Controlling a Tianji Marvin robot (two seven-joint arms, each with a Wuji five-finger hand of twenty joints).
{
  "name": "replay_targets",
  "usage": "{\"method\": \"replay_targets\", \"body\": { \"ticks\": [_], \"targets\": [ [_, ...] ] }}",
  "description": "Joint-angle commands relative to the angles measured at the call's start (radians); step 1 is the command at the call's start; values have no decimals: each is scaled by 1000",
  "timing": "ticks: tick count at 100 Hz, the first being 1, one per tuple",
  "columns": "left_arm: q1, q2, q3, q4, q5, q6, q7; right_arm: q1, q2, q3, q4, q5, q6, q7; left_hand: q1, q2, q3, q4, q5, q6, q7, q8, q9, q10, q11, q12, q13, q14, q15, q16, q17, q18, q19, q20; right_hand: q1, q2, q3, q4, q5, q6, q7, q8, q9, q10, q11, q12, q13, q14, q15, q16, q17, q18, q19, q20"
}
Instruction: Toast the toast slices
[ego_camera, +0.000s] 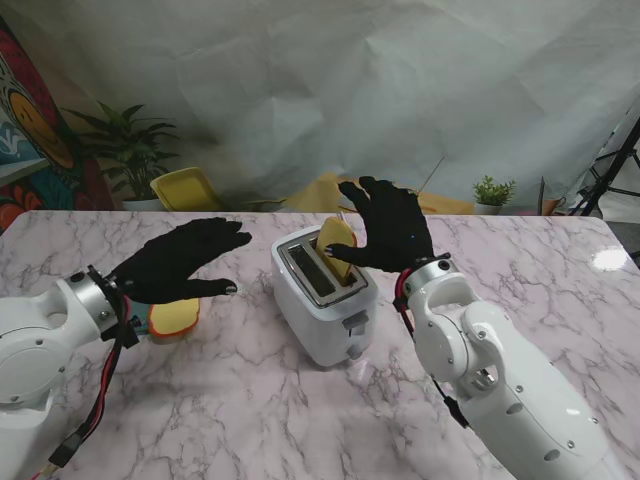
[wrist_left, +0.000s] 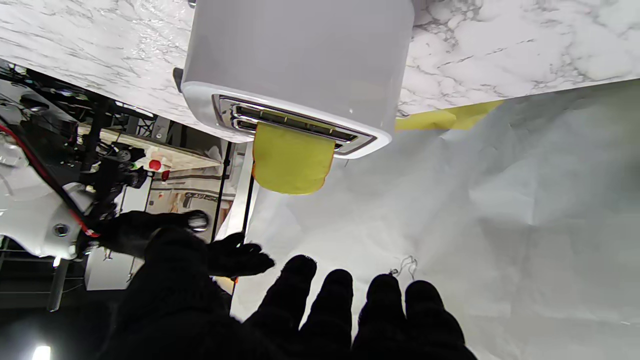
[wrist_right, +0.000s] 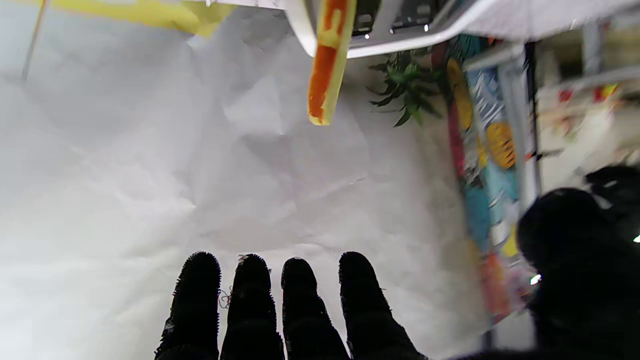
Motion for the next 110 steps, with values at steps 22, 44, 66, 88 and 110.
{"method": "replay_targets", "body": {
  "ticks": [22,44,66,88,110],
  "targets": [
    [78,0,-77,-31,45,35,-31,-197,60,228,-159,-135,-355,32,-33,-23,-16,12,-9,13,-7,-12,-21,14,-11,-14,-20,10,10,-6,-10,-25,-45,4,-38,73,-99,31,-11,4,-54,-12,-22,-25,8,14,-24,-69,-77,-54,-10,-73,-95,-67],
    [148,3,-140,-45,75,68,-69,-341,65,353,-258,-92,-472,87,-54,-60,-17,10,-36,38,-19,-17,-57,35,-28,-16,-49,24,5,-7,-24,-15,-51,1,-25,87,-121,29,25,12,-49,-19,-18,-35,38,26,7,-75,-102,-70,-10,-75,-74,-82],
    [179,5,-155,-23,121,85,-91,-443,60,392,-290,-84,-485,55,-62,-112,-13,11,-64,68,-35,-24,-96,56,-47,-18,-59,37,-12,-13,-34,-6,-54,1,-8,103,-146,29,57,18,-43,-27,-15,-31,85,45,32,-69,-116,-77,-5,-65,-65,-97],
    [181,1,-124,26,169,111,-72,-487,56,396,-292,-100,-483,13,-69,-133,-7,13,-99,112,-54,-34,-119,97,-57,-12,-68,65,-23,-8,-39,9,-55,1,-2,101,-150,30,70,15,-38,-29,-20,-17,113,56,37,-62,-122,-80,-4,-56,-61,-103],
    [203,-8,-86,62,238,139,-18,-511,58,397,-288,-98,-497,20,-58,-152,1,14,-126,147,-65,-36,-155,119,-65,-13,-74,81,-35,0,-43,20,-56,3,-1,95,-147,30,75,15,-34,-31,-23,-18,117,56,35,-63,-127,-82,-8,-61,-64,-110]
  ]
}}
